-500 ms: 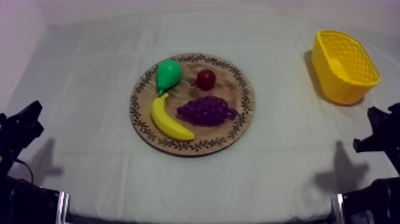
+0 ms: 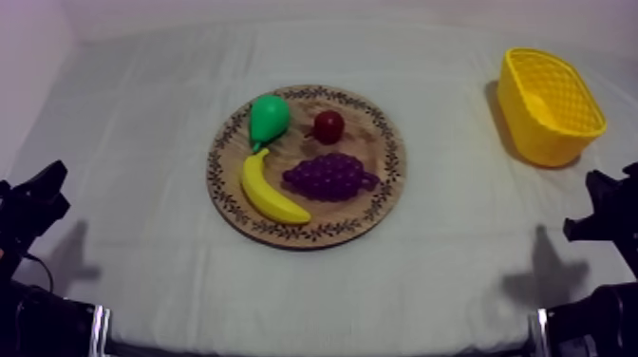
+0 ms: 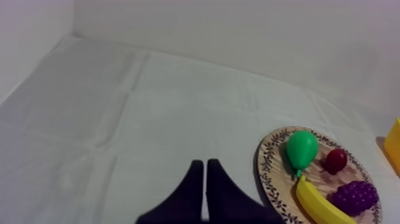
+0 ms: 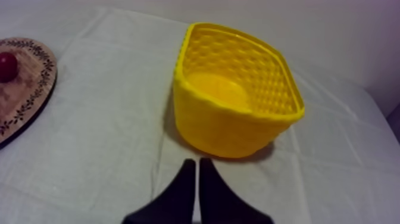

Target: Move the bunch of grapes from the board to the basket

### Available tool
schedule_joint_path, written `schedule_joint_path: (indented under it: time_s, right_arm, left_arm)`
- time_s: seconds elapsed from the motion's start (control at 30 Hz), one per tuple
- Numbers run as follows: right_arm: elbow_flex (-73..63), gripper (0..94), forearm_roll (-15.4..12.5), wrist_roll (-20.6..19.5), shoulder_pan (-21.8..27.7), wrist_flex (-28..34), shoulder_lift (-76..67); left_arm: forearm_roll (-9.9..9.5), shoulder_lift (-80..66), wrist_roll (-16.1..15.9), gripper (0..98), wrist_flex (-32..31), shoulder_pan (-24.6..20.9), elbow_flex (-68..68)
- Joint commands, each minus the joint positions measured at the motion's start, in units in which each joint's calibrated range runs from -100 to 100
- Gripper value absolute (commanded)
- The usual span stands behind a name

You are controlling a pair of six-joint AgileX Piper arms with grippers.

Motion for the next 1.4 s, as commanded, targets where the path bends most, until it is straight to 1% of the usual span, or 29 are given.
schedule_joint_path:
  time_s: [0.0,0.17,0.3,0.5,0.6,0.8,1.0,1.2,1.37]
  right_arm:
    - [0.0,0.3,0.0,0.0,0.0,0.0,0.0]
    - [0.0,0.3,0.0,0.7,0.0,-0.2,0.0]
    - [-0.6,0.5,-0.6,2.8,0.3,-0.7,0.1]
    - [-7.0,0.6,0.4,3.7,-0.5,0.0,4.3]
    - [-12.7,0.7,0.8,4.6,-1.5,1.9,8.5]
    - [-25.1,0.7,0.3,7.1,-2.4,5.2,16.9]
    - [-36.4,0.7,-0.9,9.4,-3.7,9.5,25.2]
    - [-47.8,0.7,-2.0,10.7,-6.5,15.4,34.1]
    - [-57.9,0.7,-2.4,11.2,-10.2,22.5,42.2]
  left_arm:
    - [-0.03,0.0,0.0,0.1,0.0,0.0,0.0]
    - [-0.03,0.0,0.0,0.1,0.0,0.0,0.0]
    - [-0.03,0.0,0.0,0.1,0.0,0.0,0.0]
    - [-0.03,0.0,0.0,0.1,0.0,0.0,0.0]
    - [-0.03,0.0,0.0,0.1,0.0,0.0,0.0]
    - [-0.03,0.0,0.0,0.1,0.0,0.0,0.0]
    - [-0.03,0.0,0.0,0.1,0.0,0.0,0.0]
    - [-0.03,0.0,0.0,0.1,0.0,0.0,0.0]
    - [-0.03,0.0,0.0,0.1,0.0,0.0,0.0]
